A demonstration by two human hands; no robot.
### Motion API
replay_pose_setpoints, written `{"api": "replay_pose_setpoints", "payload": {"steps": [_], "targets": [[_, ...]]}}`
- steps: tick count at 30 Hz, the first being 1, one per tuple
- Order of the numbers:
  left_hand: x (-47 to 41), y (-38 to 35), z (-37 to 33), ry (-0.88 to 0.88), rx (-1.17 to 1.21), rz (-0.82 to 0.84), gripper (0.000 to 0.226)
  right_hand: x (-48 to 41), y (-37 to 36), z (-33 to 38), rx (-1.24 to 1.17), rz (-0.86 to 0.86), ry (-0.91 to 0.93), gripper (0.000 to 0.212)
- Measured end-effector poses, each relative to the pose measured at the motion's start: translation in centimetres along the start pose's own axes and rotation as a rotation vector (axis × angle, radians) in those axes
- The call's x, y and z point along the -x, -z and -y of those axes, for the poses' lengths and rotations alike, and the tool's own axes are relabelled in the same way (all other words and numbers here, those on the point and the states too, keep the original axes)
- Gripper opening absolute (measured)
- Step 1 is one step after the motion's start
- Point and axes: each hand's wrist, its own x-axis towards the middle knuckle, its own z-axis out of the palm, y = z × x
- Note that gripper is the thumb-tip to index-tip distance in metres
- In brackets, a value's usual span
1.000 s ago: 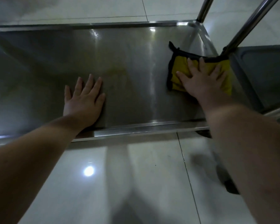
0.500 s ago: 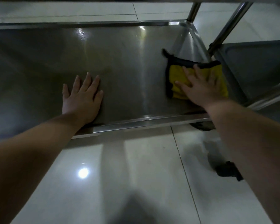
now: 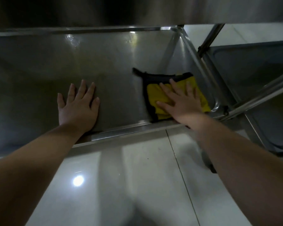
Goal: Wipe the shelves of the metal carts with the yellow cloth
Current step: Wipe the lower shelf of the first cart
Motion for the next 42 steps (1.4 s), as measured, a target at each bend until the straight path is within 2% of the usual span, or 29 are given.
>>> {"api": "replay_pose_setpoints", "payload": {"steps": [3,6,8,11,14,18,24,28,36,42], "targets": [[0.4,-0.4,-0.7,0.007,-0.004,-0.004,0.057,-0.2,0.7,-4.2,-0.082,0.029,-0.223,0.074],[0.8,-0.6,-1.3,0.020,-0.009,0.000,0.057,0.2,0.9,-2.3,-0.118,0.015,-0.312,0.075],[1.0,-0.7,-1.5,0.027,-0.011,0.000,0.057,1.1,0.3,2.2,-0.097,0.017,-0.224,0.073],[1.1,-0.9,-1.4,0.025,-0.026,-0.011,0.057,2.8,-0.8,9.4,-0.041,0.040,0.054,0.071],[0.9,-0.7,-1.0,0.014,-0.021,0.002,0.057,2.7,-0.8,10.8,-0.024,0.105,0.171,0.072],[1.1,-0.3,-0.9,0.003,-0.015,0.017,0.055,2.3,-0.2,9.2,-0.128,0.108,0.157,0.065],[-1.4,1.8,3.3,0.033,-0.120,0.094,0.054,1.9,-1.0,9.2,0.004,0.039,0.138,0.072],[-1.0,1.1,4.4,0.040,-0.110,0.072,0.056,0.1,-0.6,9.0,0.028,0.021,0.117,0.081],[-1.1,1.2,4.3,0.013,-0.070,0.090,0.056,-8.0,2.5,12.8,-0.067,0.093,-0.081,0.083],[-0.8,1.3,4.7,0.012,-0.043,0.065,0.055,-1.0,1.0,13.1,0.025,0.122,0.115,0.075]]}}
